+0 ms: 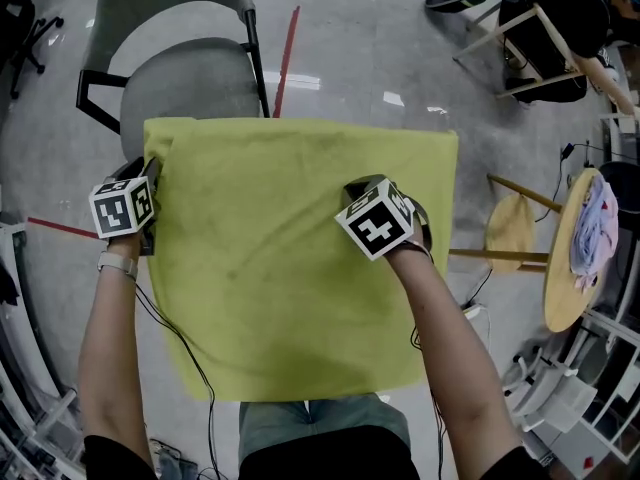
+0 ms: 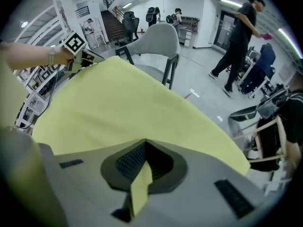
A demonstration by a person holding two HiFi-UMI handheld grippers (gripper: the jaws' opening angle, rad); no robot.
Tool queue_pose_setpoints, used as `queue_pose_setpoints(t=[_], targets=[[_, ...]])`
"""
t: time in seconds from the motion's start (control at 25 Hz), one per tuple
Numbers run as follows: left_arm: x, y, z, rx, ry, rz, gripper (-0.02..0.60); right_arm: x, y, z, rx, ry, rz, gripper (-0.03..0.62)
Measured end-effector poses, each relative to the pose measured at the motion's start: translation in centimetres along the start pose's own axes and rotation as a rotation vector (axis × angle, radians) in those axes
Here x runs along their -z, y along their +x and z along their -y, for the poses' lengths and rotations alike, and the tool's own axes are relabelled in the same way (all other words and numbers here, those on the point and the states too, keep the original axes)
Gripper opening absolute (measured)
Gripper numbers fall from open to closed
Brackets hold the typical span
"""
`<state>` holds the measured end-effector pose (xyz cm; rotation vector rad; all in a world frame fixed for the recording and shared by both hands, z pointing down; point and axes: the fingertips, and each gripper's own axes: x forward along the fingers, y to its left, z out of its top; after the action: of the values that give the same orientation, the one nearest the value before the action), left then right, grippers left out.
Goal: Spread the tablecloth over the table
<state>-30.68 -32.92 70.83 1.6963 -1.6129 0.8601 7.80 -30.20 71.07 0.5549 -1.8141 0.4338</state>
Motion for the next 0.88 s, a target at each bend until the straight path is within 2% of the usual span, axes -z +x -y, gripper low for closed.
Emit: queue_pose_setpoints(t=[0.08, 0.16, 0.32, 0.44, 0.48, 0.64, 0.88], targets=[[-0.2, 0.1, -0.2, 0.026, -0.001, 0.004, 0.118, 0.0, 0.1, -0.1, 0.023, -0.015, -0.022, 0.009], [-0.3, 0.2, -0.7, 0.025, 0.021, 0.0, 0.07, 0.0, 0.1, -0.1, 0.031, -0.008, -0.032, 0.009], [-0.6, 0.3, -0.5, 0.044, 0.057, -0.011, 0.066, 0.1, 0.0, 0.2, 0.038, 0.013, -0.048, 0.009], [-1.2, 0.0, -0.7, 0.053, 0.028, 0.018, 0.052, 0.2, 0.0, 0.1, 0.052, 0.005, -0.074, 0.009], [-1.6, -0.3, -1.1, 0.04, 0.016, 0.036, 0.015, 0.2, 0.0, 0.1, 0.055, 0.006, -0.081, 0.009], [-2.5, -1.0, -3.9, -0.003, -0.036, 0.069, 0.015, 0.2, 0.1, 0.2, 0.056, 0.024, -0.094, 0.009], [-1.7, -0.7, -5.1, 0.044, -0.073, 0.051, 0.015, 0.1, 0.0, 0.2, 0.081, 0.007, -0.112, 0.009]])
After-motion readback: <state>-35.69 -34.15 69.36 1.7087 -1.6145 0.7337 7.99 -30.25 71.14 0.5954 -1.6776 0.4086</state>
